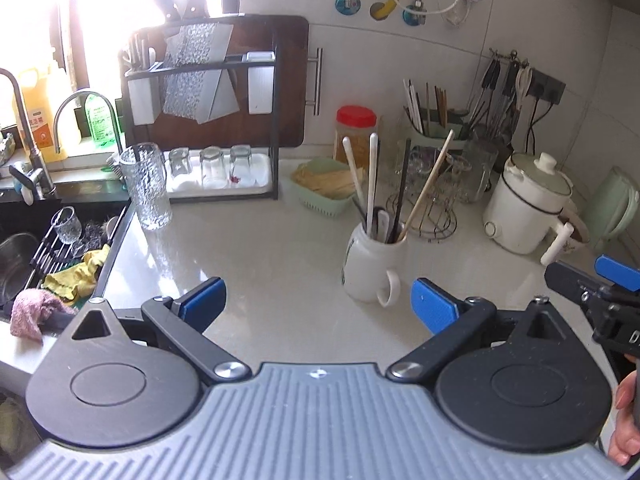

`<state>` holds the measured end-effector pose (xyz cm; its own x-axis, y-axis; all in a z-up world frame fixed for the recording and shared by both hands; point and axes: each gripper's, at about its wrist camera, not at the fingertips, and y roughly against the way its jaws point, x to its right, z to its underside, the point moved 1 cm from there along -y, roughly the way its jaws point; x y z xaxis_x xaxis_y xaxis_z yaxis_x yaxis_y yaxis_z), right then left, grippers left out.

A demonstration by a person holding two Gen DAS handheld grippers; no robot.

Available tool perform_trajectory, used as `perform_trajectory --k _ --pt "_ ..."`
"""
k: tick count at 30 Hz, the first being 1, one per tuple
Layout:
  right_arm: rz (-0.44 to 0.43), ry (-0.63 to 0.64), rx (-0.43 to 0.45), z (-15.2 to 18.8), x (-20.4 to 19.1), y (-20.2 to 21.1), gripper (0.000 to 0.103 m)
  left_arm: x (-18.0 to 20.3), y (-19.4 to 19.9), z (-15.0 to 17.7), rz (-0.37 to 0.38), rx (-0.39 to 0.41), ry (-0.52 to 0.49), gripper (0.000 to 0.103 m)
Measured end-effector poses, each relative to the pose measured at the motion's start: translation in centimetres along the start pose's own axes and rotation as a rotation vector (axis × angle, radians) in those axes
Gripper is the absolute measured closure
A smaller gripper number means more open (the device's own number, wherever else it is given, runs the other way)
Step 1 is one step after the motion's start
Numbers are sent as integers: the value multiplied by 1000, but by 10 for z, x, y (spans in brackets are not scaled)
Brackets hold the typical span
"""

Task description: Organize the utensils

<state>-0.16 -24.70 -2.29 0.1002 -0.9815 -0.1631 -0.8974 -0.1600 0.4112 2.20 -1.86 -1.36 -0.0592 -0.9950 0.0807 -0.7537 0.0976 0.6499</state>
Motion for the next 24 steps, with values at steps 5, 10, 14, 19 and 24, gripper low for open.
perform_trajectory --k 5,10,14,19,24 --pt "-24 7 -25 15 1 1 0 -1 0 15 -5 -24 24 2" --pt "-47 8 -65 28 1 0 0 0 5 26 -28 2 50 2" --pt "-57 2 -78 29 1 -1 0 1 6 28 -42 -7 63 2" --pt "-62 17 -79 26 1 -3 0 2 6 29 -56 -8 59 2" --pt "-67 31 -90 24 0 -6 0 3 5 30 -56 -6 66 2"
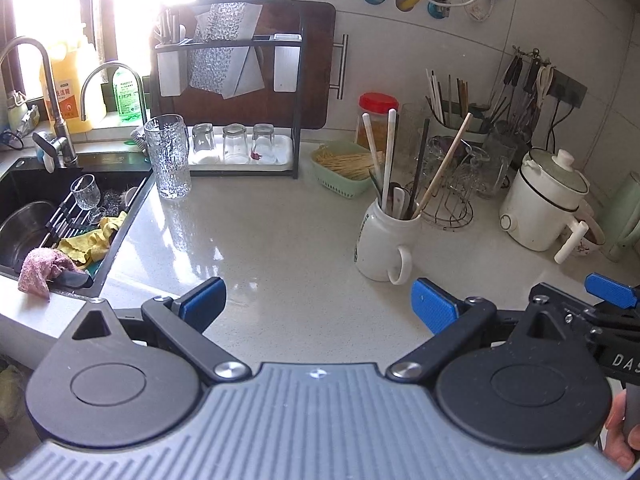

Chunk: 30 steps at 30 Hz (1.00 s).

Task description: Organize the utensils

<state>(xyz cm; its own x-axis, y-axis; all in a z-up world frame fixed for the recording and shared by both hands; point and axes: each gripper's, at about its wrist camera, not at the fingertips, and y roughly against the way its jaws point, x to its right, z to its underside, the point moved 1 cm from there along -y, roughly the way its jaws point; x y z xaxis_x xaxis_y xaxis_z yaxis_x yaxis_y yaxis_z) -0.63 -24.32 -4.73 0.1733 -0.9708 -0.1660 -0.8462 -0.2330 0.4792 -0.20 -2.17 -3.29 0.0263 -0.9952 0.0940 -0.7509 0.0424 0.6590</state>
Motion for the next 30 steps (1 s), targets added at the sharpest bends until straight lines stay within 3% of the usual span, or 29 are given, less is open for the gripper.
perform_trajectory --k 30 --pt "1 -42 23 4 9 4 0 4 2 -2 -6 7 -34 2"
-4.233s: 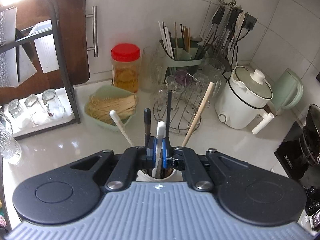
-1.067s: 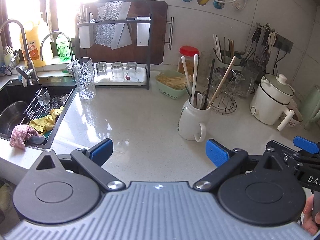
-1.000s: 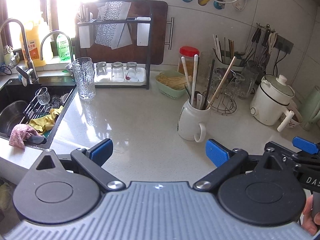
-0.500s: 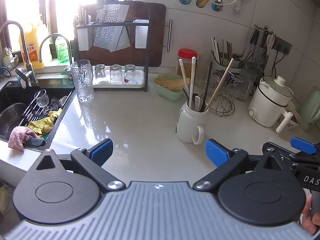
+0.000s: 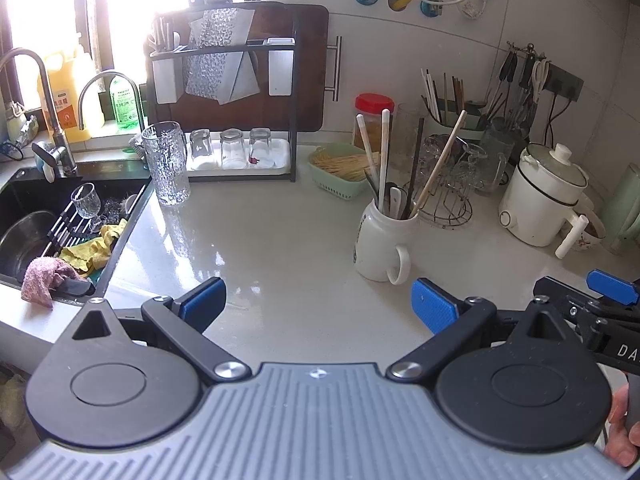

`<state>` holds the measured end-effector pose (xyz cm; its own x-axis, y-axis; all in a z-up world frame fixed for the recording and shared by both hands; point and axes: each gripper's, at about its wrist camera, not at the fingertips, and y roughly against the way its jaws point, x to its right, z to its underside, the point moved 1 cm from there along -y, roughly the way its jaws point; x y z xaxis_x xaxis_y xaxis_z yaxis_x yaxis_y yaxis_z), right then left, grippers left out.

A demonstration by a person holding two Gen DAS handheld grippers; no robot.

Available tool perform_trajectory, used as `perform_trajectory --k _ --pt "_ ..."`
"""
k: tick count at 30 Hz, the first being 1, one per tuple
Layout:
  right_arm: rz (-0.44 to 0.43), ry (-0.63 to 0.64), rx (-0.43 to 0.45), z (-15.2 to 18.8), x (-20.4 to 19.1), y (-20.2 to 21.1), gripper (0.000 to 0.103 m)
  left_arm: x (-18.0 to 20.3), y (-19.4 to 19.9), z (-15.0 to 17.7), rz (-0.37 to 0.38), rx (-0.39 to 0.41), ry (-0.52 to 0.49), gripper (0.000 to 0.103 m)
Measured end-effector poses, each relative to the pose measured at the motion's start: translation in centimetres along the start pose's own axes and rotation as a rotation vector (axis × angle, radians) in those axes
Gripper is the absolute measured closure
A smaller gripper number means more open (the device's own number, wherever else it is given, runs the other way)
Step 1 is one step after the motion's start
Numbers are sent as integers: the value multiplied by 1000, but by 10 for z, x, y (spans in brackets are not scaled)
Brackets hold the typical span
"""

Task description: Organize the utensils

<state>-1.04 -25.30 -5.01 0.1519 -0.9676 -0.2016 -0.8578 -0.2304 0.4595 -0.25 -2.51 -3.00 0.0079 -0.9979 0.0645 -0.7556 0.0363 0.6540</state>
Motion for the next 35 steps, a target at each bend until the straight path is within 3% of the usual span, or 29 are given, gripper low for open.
perform_trajectory --k 35 --pt "12 30 -26 3 -4 -5 0 0 -3 4 -12 -19 14 2"
